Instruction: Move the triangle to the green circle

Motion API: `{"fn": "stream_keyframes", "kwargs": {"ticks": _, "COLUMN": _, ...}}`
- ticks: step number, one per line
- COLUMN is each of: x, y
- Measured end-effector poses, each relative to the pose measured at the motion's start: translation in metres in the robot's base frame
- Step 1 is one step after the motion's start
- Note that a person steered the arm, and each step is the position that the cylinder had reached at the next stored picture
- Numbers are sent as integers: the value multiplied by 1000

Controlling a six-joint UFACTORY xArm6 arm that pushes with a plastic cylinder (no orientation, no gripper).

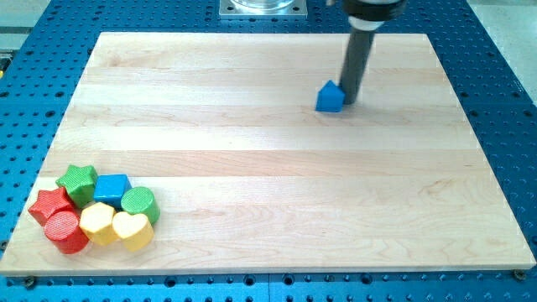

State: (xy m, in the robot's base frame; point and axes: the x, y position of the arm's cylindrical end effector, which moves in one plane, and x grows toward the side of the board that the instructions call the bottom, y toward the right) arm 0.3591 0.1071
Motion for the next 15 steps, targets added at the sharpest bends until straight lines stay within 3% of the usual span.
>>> {"fn": "stream_keyframes", "kwargs": {"ticks": 3, "x": -20, "y": -112}}
{"fn": "stream_keyframes", "kwargs": {"ticks": 4, "x": -8, "y": -96}}
{"fn": "stream_keyframes", "kwargs": {"ticks": 6, "x": -38, "y": -38}}
{"fn": "stream_keyframes", "kwargs": {"ticks": 7, "x": -1, "y": -60}}
{"fn": "stream_keyframes", "kwargs": {"ticks": 9, "x": 20, "y": -148}}
{"fn": "stream_keyframes", "kwargs": {"ticks": 10, "x": 21, "y": -135}}
{"fn": "stream_keyframes", "kwargs": {"ticks": 12, "x": -15, "y": -48}}
{"fn": "stream_keyframes", "kwargs": {"ticks": 14, "x": 60, "y": -114}}
{"fn": "stream_keyframes", "kwargs": {"ticks": 15, "x": 61, "y": -118}}
